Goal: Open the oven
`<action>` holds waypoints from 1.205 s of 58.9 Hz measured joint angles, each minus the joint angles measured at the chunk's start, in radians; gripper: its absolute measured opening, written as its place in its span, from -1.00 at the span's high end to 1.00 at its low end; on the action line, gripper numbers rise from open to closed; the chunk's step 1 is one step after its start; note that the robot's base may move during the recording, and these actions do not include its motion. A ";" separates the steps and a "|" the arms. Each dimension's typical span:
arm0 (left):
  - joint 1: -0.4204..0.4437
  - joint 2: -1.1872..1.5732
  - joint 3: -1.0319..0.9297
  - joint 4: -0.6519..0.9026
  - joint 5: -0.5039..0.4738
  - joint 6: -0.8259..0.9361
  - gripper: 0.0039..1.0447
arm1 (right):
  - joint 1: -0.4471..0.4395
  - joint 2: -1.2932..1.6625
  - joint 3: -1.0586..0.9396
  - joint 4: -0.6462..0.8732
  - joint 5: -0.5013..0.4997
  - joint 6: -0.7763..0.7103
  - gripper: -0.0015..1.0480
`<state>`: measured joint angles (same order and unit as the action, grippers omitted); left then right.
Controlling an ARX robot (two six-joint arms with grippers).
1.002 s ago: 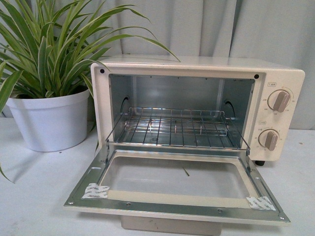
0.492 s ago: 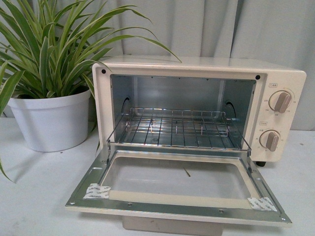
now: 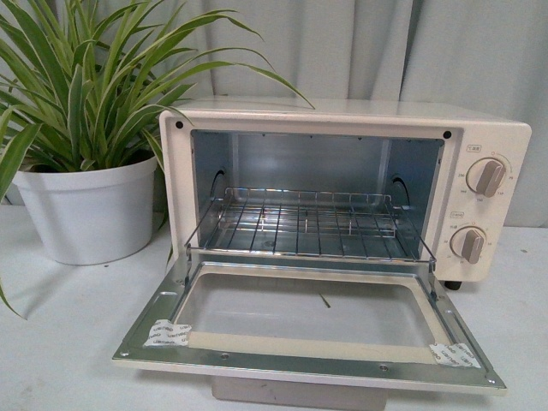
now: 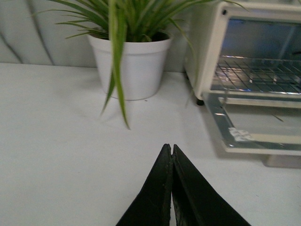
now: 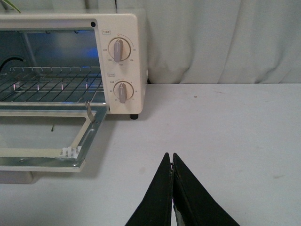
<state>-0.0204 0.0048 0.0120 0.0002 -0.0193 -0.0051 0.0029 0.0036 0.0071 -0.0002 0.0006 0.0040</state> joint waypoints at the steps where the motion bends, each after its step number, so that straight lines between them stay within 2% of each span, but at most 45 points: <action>1: 0.009 0.000 0.000 0.000 0.002 0.000 0.93 | 0.000 0.000 0.000 0.000 0.000 0.000 0.98; 27: 0.016 -0.001 0.000 0.000 0.016 0.000 0.92 | 0.000 0.000 0.000 0.000 0.001 -0.002 0.94; 36: 0.016 -0.001 0.000 0.000 0.016 0.000 0.39 | 0.000 0.000 0.000 0.000 0.001 -0.001 0.40; 40: 0.016 -0.001 0.000 0.000 0.016 0.000 0.08 | 0.000 0.000 0.000 0.000 0.001 -0.001 0.13; 44: 0.016 -0.001 0.000 0.000 0.016 0.000 -0.13 | 0.000 0.000 0.000 0.000 0.001 -0.001 -0.11; 53: 0.016 -0.001 0.000 0.000 0.016 0.000 -0.89 | 0.000 0.000 0.000 0.000 0.001 -0.001 -0.84; 71: 0.016 -0.001 0.000 0.000 0.016 0.001 -0.88 | 0.000 0.000 0.000 0.000 0.001 -0.001 -0.82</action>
<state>-0.0044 0.0036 0.0120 0.0002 -0.0036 -0.0044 0.0025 0.0036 0.0071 -0.0002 0.0013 0.0032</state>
